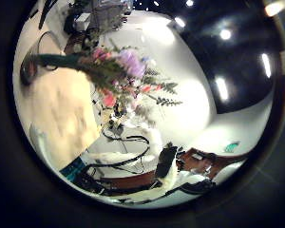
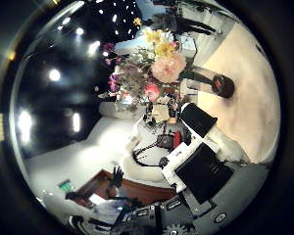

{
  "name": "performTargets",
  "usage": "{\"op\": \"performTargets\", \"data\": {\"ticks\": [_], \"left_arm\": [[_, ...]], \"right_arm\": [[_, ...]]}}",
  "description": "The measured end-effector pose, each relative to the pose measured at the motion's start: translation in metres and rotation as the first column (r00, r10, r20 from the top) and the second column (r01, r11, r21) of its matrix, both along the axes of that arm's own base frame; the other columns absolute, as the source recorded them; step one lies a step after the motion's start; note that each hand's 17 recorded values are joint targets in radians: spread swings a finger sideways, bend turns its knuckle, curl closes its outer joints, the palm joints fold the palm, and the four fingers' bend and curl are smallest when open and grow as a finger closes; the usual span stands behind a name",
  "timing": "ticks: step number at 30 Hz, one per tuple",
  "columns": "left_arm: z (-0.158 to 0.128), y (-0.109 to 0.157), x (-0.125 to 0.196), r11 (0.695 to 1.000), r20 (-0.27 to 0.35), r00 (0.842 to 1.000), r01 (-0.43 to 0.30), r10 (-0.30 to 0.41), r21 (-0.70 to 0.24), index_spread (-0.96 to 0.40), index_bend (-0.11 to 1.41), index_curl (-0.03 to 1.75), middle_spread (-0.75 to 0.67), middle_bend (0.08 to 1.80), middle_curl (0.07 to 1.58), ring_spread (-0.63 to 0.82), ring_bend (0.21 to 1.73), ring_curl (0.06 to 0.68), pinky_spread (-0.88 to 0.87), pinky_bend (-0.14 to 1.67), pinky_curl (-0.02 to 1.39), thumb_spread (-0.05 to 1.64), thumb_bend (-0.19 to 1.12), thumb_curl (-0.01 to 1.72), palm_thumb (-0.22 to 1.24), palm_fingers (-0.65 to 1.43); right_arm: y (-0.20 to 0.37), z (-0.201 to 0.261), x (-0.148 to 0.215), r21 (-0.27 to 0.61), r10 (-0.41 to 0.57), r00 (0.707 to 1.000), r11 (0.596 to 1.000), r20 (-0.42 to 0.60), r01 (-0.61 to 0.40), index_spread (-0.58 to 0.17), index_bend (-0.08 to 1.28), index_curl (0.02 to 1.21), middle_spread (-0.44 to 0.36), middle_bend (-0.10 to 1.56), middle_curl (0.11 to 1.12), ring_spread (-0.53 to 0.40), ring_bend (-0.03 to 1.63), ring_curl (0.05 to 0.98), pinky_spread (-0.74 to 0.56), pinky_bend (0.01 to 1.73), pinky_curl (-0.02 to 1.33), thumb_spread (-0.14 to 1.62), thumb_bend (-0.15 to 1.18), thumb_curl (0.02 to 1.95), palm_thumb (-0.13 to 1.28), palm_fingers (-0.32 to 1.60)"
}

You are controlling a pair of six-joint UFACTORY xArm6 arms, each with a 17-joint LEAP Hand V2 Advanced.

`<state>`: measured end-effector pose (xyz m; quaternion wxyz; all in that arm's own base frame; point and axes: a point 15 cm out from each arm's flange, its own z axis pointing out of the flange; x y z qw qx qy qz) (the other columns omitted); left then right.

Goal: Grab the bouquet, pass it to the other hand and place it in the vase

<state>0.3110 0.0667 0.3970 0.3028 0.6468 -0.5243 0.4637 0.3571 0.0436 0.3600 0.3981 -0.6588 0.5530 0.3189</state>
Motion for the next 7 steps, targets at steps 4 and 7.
{"op": "performTargets", "data": {"ticks": [4,7], "left_arm": [[-0.009,-0.024,-0.03,0.997,-0.1,0.995,0.001,0.008,0.081,0.04,0.14,0.23,0.57,0.16,0.23,0.67,0.45,0.159,0.65,0.18,0.31,0.89,-0.03,0.33,0.14,-0.14],[-0.002,-0.064,-0.05,0.996,-0.149,0.989,0.034,-0.021,0.084,0.06,0.14,0.22,0.57,0.17,0.22,0.67,0.44,0.162,0.64,0.18,0.3,0.9,-0.03,0.33,0.15,-0.13]], "right_arm": [[-0.035,-0.002,0.01,-0.141,0.006,0.999,0.99,-0.043,-0.012,-0.353,0.18,0.32,0.033,0.2,0.35,0.161,0.54,0.214,0.48,0.61,0.19,1.04,-0.02,0.51,0.82,0.3],[-0.044,-0.002,0.009,-0.186,0.017,0.996,0.982,-0.088,-0.033,-0.349,0.18,0.33,0.038,0.2,0.35,0.173,0.53,0.212,0.48,0.57,0.18,1.05,-0.02,0.51,0.82,0.28]]}}
